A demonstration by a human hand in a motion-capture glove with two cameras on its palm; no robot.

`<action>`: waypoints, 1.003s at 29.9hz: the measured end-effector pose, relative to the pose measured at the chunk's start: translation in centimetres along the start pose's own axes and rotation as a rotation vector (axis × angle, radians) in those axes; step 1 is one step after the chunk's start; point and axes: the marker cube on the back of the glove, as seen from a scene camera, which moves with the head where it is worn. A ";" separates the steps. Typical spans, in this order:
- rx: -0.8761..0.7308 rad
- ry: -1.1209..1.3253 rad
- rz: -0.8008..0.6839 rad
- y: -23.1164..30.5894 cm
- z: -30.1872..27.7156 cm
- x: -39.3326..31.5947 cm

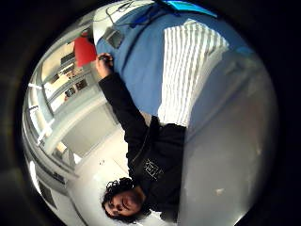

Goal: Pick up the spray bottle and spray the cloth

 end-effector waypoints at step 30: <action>-0.032 0.025 -0.079 -2.2 -0.5 -4.5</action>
